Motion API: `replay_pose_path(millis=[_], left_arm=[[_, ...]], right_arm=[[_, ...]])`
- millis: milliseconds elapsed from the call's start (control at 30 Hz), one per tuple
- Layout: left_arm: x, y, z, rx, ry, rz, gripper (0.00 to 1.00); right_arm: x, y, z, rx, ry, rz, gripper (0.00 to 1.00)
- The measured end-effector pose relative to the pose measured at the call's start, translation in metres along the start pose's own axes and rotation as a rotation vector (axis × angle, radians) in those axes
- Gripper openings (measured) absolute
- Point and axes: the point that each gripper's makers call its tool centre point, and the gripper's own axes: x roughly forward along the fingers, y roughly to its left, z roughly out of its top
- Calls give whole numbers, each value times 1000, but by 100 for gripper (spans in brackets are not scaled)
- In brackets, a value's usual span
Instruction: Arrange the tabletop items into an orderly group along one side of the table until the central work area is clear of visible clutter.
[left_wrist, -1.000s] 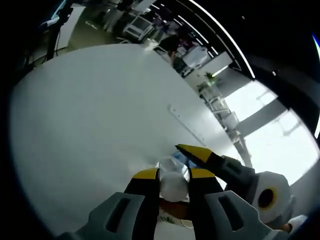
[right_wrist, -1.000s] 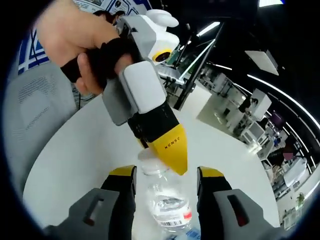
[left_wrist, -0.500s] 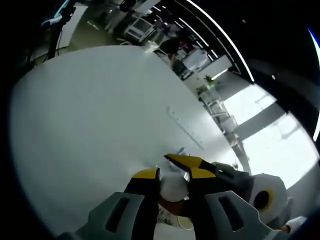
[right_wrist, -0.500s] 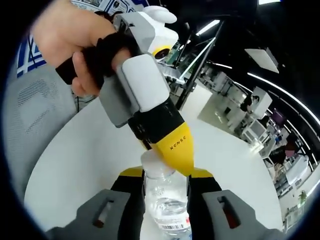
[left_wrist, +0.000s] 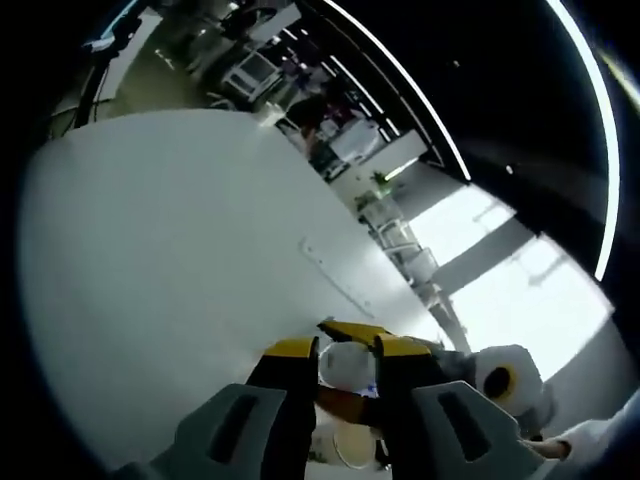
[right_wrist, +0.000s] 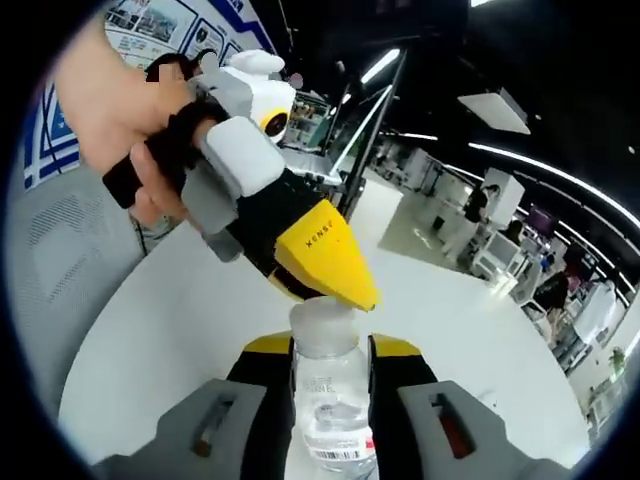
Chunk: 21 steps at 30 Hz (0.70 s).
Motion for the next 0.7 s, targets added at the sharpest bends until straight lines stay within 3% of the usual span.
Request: replay_pose_path(millis=[233,400,567,700], left_arm=[[-36,22,5,-41,-57,9,21],[-54,37,3,26,-70,48,33],[-59,42,-5,223,-18,85,54],[-56,44,-10,342,6,106,65]], right_arm=[[-15,-36,-5,255,-85,-137,22],[-21,-41,-6,354,-115,-156,22],[-21,-33,1,378,-116,-149,21],[-23,-27,16,372,-136,-134,21]])
